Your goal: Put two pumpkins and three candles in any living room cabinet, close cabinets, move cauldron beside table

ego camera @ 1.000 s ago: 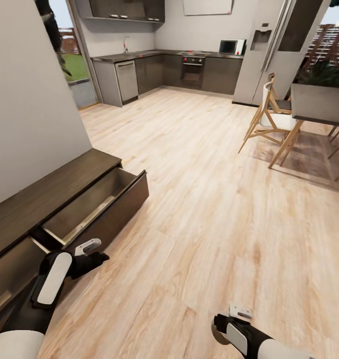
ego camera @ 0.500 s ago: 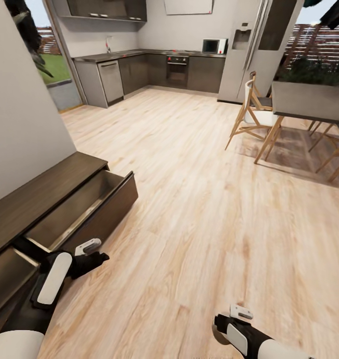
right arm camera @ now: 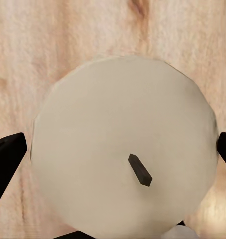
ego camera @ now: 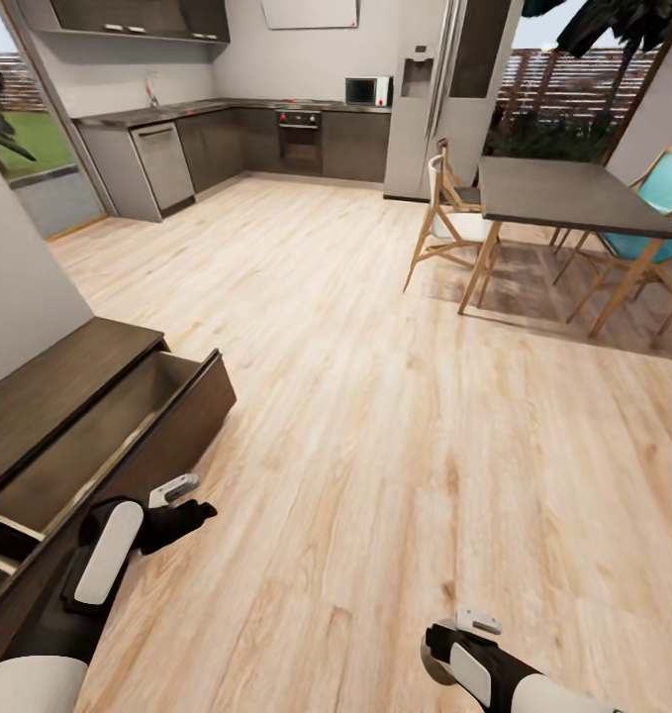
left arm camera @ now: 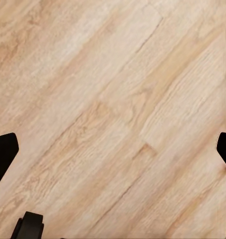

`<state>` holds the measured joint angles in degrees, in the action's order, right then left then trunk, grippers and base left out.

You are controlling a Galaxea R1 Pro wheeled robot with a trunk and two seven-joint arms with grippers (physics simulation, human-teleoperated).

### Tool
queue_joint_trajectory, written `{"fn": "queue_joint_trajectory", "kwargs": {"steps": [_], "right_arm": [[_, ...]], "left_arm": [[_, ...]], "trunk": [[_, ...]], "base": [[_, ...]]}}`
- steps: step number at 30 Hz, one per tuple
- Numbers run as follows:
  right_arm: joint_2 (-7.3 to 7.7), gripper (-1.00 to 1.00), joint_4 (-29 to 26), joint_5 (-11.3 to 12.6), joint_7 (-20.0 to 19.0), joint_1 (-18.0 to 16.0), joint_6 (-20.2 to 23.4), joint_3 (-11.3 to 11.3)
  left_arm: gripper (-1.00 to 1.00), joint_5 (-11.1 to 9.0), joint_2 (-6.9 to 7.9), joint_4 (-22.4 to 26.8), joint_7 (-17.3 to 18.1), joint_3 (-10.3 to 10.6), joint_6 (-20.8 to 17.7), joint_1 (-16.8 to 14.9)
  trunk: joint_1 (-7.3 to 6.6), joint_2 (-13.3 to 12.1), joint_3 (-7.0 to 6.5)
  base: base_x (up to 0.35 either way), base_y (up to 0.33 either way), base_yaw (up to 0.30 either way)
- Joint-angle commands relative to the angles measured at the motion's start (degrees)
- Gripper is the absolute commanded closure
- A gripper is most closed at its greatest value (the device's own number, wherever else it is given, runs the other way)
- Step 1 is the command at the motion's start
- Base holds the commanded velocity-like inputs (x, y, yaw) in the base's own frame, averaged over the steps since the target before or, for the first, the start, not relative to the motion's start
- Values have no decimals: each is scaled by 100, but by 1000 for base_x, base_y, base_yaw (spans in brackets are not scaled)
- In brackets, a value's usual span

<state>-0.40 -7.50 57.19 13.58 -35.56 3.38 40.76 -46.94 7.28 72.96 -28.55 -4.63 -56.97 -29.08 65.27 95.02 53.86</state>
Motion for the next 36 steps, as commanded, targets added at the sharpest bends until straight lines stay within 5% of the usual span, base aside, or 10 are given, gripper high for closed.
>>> {"fn": "queue_joint_trajectory", "kwargs": {"steps": [1,15,24,36], "right_arm": [[2,100,-9,11,42,-4,32,35],[0,100,-6,11,75,-4,21,38],[-3,100,-9,11,74,-4,23,38],[-4,100,-14,5,74,-4,14,44]], "left_arm": [[-100,-61,2,7,-54,0,-14,-3],[-100,-52,2,9,-63,32,-13,-1],[-100,-52,2,16,-63,41,-10,0],[-100,-52,2,16,-63,41,-10,4]], "trunk": [[1,2,4],[1,2,4],[1,2,4],[1,2,4]], "base": [[125,-92,-280],[231,-169,-108],[312,-19,-262],[327,0,-32]]}}
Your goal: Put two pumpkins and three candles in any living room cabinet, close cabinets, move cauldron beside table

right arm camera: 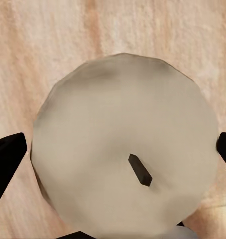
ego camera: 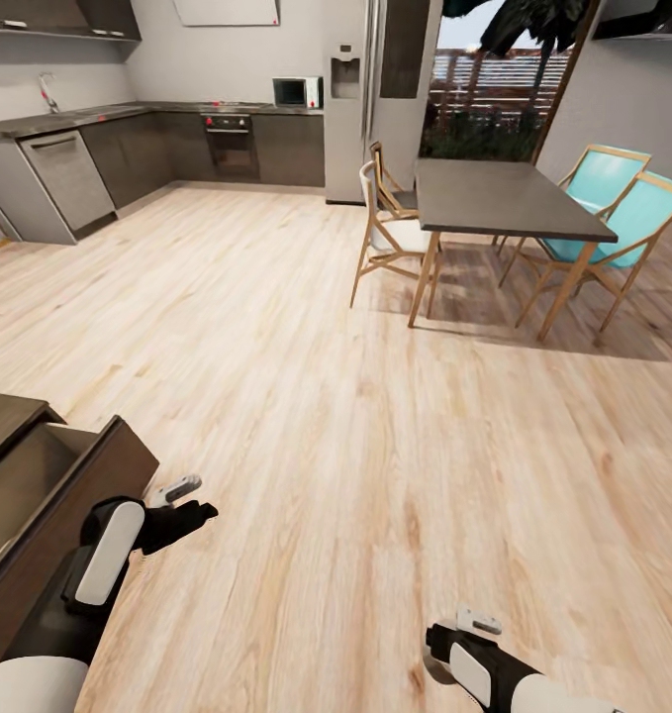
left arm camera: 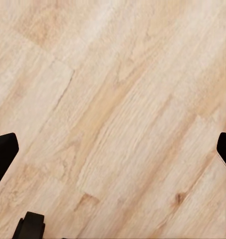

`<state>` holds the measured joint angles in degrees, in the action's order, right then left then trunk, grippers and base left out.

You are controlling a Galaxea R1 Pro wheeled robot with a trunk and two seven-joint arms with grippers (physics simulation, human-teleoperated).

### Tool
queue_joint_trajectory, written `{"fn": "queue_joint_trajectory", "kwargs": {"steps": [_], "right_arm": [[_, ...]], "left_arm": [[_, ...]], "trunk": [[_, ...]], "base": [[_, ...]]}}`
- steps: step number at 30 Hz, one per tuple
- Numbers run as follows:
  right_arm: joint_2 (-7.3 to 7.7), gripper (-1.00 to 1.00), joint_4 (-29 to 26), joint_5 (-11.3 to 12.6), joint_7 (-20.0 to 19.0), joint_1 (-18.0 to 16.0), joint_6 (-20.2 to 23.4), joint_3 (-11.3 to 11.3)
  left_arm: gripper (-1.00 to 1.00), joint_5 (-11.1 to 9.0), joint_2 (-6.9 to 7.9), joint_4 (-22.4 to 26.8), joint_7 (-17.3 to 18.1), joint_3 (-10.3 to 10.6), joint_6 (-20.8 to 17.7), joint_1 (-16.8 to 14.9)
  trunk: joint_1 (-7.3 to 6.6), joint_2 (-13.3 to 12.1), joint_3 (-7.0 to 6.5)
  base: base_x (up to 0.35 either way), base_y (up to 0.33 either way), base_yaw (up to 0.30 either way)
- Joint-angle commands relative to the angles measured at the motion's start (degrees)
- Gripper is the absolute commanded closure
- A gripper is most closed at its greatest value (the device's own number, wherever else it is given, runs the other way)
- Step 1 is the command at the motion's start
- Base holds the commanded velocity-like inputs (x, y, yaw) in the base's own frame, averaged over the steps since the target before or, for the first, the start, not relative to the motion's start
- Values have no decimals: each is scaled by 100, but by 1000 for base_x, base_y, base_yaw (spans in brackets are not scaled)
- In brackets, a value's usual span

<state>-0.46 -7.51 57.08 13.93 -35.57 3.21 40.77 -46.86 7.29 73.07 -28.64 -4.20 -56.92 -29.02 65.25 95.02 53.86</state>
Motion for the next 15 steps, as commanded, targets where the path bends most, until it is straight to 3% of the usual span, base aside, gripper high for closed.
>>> {"fn": "queue_joint_trajectory", "kwargs": {"steps": [1,15], "right_arm": [[3,100,-13,15,40,-3,31,41],[2,100,-13,14,49,-3,30,39]], "left_arm": [[-100,-60,1,5,-54,-2,-15,-1],[-100,-60,1,5,-59,-2,-13,1]], "trunk": [[3,2,4],[3,2,4]], "base": [[328,0,0],[328,0,0]]}}
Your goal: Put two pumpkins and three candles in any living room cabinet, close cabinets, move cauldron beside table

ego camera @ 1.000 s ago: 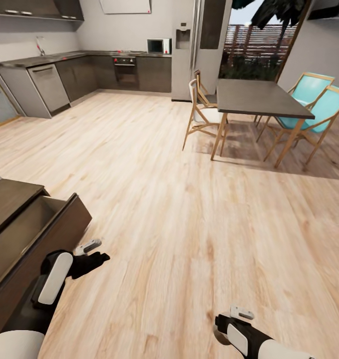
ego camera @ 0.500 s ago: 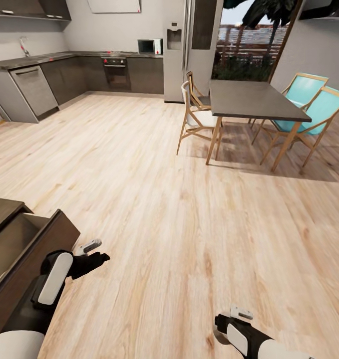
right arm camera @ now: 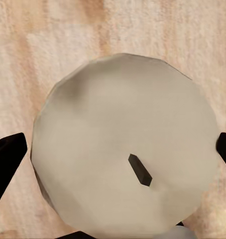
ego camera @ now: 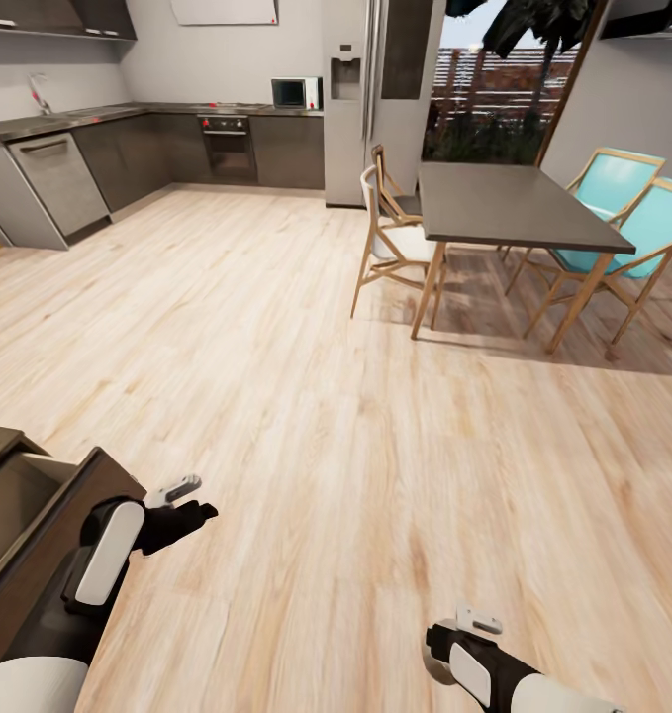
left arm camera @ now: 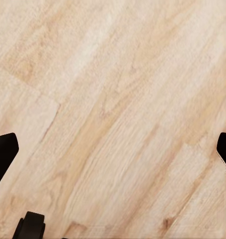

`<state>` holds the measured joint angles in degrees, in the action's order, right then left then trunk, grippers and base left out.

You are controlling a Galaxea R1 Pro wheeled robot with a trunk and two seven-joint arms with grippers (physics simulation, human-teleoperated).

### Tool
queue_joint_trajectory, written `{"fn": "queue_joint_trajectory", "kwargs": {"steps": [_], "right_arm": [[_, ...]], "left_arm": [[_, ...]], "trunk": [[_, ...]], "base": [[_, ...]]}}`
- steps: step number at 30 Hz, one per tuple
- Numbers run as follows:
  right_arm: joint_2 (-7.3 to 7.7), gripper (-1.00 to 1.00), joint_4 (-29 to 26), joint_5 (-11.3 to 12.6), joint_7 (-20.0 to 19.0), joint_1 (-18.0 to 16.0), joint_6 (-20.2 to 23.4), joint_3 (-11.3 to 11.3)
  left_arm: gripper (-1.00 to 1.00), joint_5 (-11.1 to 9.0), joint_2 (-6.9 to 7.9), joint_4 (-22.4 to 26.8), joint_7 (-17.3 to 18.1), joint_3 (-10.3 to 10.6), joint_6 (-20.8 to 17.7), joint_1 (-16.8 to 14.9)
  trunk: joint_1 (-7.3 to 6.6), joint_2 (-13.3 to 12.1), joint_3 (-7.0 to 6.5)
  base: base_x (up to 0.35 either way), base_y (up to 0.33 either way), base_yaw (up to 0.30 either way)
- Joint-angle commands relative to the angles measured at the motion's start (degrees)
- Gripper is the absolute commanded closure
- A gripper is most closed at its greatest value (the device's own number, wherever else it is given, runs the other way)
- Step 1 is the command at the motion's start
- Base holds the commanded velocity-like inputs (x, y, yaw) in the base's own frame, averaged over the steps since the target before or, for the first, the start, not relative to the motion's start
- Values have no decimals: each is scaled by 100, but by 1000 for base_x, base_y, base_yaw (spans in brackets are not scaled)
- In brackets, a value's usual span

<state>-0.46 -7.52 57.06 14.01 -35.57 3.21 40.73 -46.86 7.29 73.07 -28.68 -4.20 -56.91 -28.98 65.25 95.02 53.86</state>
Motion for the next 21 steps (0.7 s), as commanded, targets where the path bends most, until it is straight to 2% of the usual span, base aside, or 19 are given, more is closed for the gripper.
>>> {"fn": "queue_joint_trajectory", "kwargs": {"steps": [1,21], "right_arm": [[2,100,-13,16,40,-3,31,42],[11,100,-4,16,49,-3,31,41]], "left_arm": [[-100,-60,1,5,-56,-2,-14,-4],[-100,-60,1,5,-59,7,-14,-3]], "trunk": [[3,2,4],[3,2,4]], "base": [[328,0,0],[328,0,0]]}}
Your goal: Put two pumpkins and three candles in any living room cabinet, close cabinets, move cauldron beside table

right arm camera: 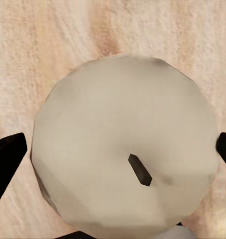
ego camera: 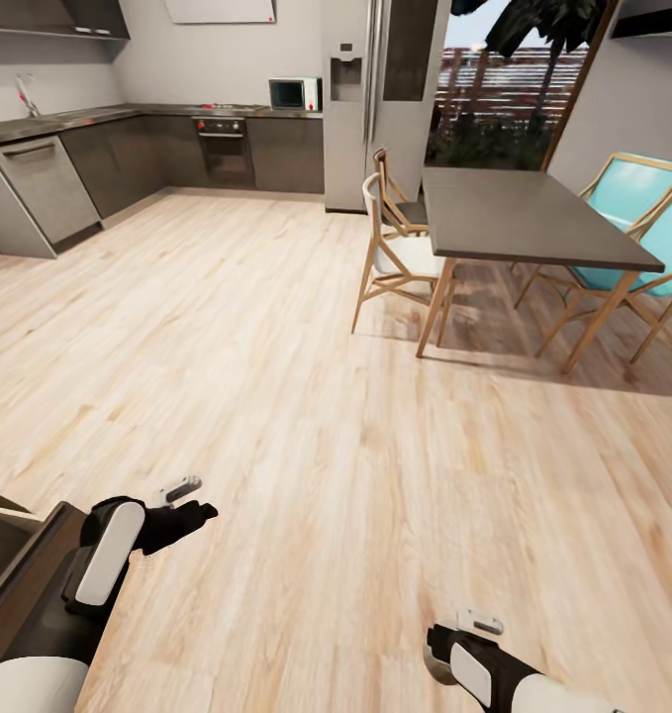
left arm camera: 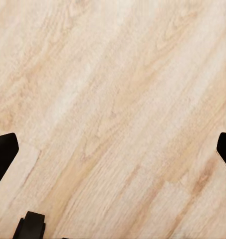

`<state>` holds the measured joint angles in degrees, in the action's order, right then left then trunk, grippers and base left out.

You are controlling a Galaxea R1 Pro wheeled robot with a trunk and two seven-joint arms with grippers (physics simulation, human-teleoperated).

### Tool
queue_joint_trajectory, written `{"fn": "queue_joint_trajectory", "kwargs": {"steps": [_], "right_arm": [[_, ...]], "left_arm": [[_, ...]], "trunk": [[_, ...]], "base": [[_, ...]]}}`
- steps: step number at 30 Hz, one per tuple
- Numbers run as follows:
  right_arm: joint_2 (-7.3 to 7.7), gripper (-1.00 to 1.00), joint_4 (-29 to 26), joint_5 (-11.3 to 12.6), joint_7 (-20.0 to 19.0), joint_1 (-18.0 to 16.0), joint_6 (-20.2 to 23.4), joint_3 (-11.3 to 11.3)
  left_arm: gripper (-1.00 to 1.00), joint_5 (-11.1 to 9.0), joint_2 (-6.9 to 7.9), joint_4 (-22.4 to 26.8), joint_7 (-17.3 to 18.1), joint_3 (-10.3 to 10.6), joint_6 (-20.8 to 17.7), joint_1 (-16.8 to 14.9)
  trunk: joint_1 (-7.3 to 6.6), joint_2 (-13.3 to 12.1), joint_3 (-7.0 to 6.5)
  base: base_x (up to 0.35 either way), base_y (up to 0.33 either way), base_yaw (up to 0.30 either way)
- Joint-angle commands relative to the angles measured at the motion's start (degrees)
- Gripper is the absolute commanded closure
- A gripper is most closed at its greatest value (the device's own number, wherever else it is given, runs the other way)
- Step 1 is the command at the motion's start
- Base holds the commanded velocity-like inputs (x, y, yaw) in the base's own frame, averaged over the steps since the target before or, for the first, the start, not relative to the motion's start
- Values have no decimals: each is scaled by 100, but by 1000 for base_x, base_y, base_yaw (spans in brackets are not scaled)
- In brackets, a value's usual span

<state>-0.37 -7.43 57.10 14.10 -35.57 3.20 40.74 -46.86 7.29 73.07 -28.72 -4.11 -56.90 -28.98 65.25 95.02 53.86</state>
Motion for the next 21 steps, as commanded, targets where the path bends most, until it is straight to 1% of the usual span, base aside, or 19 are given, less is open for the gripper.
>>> {"fn": "queue_joint_trajectory", "kwargs": {"steps": [1,14,18,21], "right_arm": [[2,100,-13,12,40,-3,31,39],[2,100,-13,12,40,-3,31,39],[2,100,-9,12,40,-3,31,39],[2,100,-10,12,40,-3,31,39]], "left_arm": [[-100,-60,1,5,-54,-2,-14,-3],[-100,-60,-1,5,-54,0,-14,-3],[-100,-60,-5,5,-54,4,-14,-3],[-100,-60,-7,5,-54,11,-14,-3]], "trunk": [[3,2,4],[3,2,4],[3,2,4],[3,2,4]], "base": [[328,0,0],[328,0,5],[328,0,119],[325,0,220]]}}
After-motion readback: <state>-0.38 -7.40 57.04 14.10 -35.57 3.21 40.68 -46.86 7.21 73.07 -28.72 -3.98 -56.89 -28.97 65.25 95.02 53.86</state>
